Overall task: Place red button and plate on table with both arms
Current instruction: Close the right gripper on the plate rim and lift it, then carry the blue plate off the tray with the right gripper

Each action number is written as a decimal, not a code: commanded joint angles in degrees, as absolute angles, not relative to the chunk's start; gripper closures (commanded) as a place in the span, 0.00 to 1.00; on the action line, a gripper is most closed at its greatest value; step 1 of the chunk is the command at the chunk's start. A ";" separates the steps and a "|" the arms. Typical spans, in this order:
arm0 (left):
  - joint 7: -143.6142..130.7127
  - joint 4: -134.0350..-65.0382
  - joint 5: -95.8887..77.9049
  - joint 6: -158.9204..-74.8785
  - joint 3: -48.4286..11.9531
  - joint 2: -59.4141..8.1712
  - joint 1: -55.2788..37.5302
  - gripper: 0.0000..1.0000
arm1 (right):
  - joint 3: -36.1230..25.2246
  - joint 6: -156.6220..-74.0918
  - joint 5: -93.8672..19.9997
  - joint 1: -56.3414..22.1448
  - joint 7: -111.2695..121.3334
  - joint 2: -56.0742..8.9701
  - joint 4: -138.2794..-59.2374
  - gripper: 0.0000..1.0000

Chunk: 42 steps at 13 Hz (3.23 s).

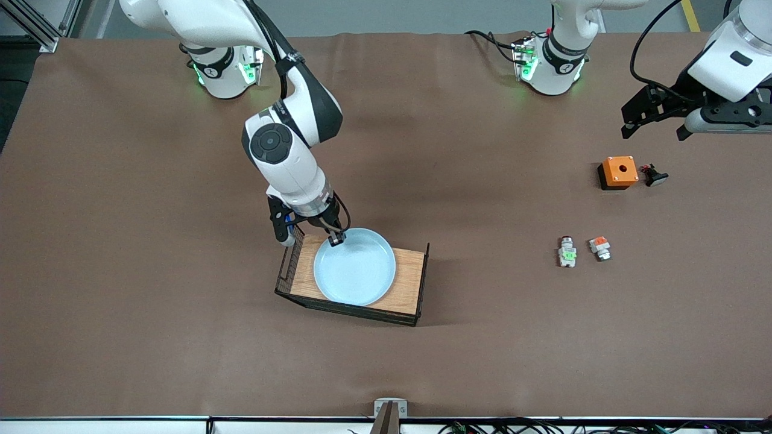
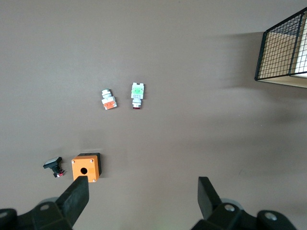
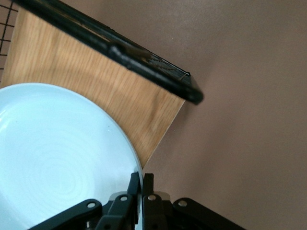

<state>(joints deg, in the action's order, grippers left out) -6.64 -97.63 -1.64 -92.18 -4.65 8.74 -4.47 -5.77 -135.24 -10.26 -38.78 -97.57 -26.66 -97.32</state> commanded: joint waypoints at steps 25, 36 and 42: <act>-7.21 -98.09 -2.11 -90.18 -6.42 10.55 -4.48 0.00 | -5.01 -97.93 -15.38 -35.60 -102.50 -9.59 -88.42 1.00; -6.33 -97.91 -1.41 -89.21 -6.68 11.16 -4.22 0.00 | -18.35 -86.04 -15.38 -25.22 -43.90 -2.55 -96.31 0.99; -6.85 -98.00 -1.49 -89.47 -6.77 11.16 -4.39 0.00 | -32.67 -93.85 -15.29 -25.22 -9.82 -2.72 -105.63 0.99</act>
